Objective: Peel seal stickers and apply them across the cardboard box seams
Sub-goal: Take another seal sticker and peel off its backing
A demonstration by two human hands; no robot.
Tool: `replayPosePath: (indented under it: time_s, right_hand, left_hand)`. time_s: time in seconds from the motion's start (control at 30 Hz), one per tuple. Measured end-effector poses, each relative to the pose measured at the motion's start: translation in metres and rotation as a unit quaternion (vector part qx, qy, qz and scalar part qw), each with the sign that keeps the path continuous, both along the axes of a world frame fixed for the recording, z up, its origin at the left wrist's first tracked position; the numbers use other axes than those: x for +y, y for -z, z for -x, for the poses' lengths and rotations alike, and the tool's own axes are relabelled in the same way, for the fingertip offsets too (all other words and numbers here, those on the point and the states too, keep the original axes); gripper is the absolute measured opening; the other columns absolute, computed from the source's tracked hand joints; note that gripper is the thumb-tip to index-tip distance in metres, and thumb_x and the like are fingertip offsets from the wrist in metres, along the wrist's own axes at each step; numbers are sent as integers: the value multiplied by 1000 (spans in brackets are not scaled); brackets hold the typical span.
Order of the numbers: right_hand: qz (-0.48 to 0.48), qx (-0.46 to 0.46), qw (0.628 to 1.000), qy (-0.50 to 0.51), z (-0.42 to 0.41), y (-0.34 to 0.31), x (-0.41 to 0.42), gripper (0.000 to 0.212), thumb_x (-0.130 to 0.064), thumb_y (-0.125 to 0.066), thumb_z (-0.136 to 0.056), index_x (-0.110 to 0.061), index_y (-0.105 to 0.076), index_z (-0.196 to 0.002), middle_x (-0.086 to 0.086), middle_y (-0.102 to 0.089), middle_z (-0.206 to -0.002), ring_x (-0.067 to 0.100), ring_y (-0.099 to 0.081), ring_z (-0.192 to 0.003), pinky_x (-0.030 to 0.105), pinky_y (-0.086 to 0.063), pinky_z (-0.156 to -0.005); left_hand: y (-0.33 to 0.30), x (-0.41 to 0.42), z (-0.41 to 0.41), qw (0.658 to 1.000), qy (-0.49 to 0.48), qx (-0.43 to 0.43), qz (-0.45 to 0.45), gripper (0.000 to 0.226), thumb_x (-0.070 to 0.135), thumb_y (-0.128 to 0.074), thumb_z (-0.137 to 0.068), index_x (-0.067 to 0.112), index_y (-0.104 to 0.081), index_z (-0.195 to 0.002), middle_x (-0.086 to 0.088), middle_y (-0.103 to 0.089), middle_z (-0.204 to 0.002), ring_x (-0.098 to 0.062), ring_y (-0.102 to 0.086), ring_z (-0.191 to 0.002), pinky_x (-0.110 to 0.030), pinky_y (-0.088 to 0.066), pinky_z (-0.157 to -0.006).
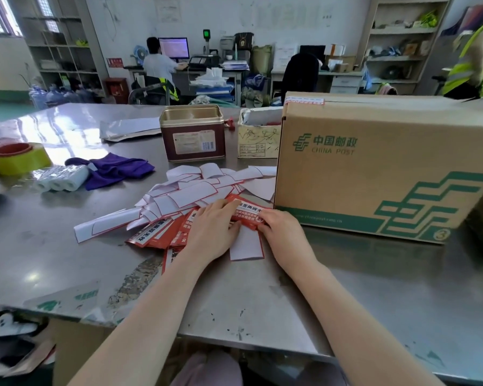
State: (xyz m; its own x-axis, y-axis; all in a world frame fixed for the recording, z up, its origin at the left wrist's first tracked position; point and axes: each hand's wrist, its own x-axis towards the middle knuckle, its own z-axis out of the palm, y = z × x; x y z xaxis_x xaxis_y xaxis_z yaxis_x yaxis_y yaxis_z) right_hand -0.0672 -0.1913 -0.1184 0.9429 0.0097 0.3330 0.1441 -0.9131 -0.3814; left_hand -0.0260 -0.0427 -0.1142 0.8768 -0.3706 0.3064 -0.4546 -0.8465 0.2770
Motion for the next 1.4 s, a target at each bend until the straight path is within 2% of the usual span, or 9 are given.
replayPosePath:
  time_s: [0.13, 0.27, 0.43, 0.7, 0.87, 0.97, 1.1, 1.23, 1.4]
  right_hand:
    - [14, -35, 999, 21, 5, -3, 0, 22, -17, -44, -96, -9, -63, -104, 11, -63, -105, 28, -57, -95, 36, -46, -79]
    - [-74, -41, 996, 40, 9, -9, 2, 21, -21, -45, -96, -7, -58, -105, 10, -59, -105, 26, -56, -91, 37, -47, -76]
    - [-42, -7, 999, -2, 3, -1, 1, 35, -27, -54, -92, -13, -55, -123, 1, -55, -125, 20, -51, -111, 33, -44, -91]
    - [-87, -85, 993, 7, 2, 0, 1, 17, -2, -53, -90, 1, -68, -96, 14, -67, -101, 25, -61, -93, 14, -36, -82]
    - [-156, -114, 980, 46, 16, -8, 3, 16, -12, -55, -91, -1, -66, -91, 9, -66, -95, 10, -51, -80, 2, -34, -60]
    - [-186, -61, 974, 115, 15, -5, 0, 26, -27, -53, -93, -4, -63, -84, 7, -66, -87, 12, -50, -72, 10, -32, -51]
    - [-157, 18, 972, 172, 5, -4, 2, 40, -41, -47, -94, -7, -66, -86, 8, -69, -88, 17, -50, -70, 26, -30, -52]
    - [-117, 44, 970, 208, 2, -7, 13, 37, -48, -48, -91, -15, -63, -98, 2, -66, -99, 25, -58, -87, 27, -34, -64]
    - [-239, -8, 958, 156, 2, -6, 9, 17, -34, -57, -90, -17, -56, -88, -4, -62, -91, 17, -57, -84, 28, -40, -65]
  left_hand:
    - [2, 1, 1, 997, 9, -9, 72, 38, 29, -46, -96, 19, -49, -133, -3, -52, -133, -21, -50, -119, -34, -37, -101]
    - [2, 2, 1, 988, -8, -10, 151, 34, 25, -46, -96, 16, -53, -129, -5, -55, -129, -18, -54, -114, -26, -43, -92]
    - [0, 0, 4, 999, -15, -18, 48, 38, 29, -38, -98, 19, -47, -134, -2, -49, -139, -21, -49, -123, -34, -32, -105]
    - [1, 1, 5, 990, -23, -27, 137, 32, 20, -46, -96, 13, -56, -126, -7, -58, -129, -21, -57, -114, -29, -45, -95]
    - [-3, 5, 5, 967, -65, -56, 239, 24, 12, -50, -94, 8, -62, -114, -9, -65, -116, -20, -61, -105, -18, -45, -78]
    - [1, 4, 4, 984, -57, -39, 162, 28, 18, -49, -95, 12, -58, -121, -7, -62, -123, -20, -60, -107, -29, -49, -90]
    - [1, 1, 8, 997, -35, -16, 70, 37, 24, -42, -96, 18, -47, -133, -3, -51, -138, -23, -49, -124, -37, -35, -109]
    - [-1, 0, 12, 996, -13, -13, 82, 42, 18, -43, -94, 18, -43, -136, -4, -50, -138, -21, -49, -122, -33, -35, -105]
    - [1, 1, 6, 991, -3, -24, 132, 37, 14, -48, -91, 15, -51, -128, -6, -56, -130, -21, -56, -115, -40, -44, -102]
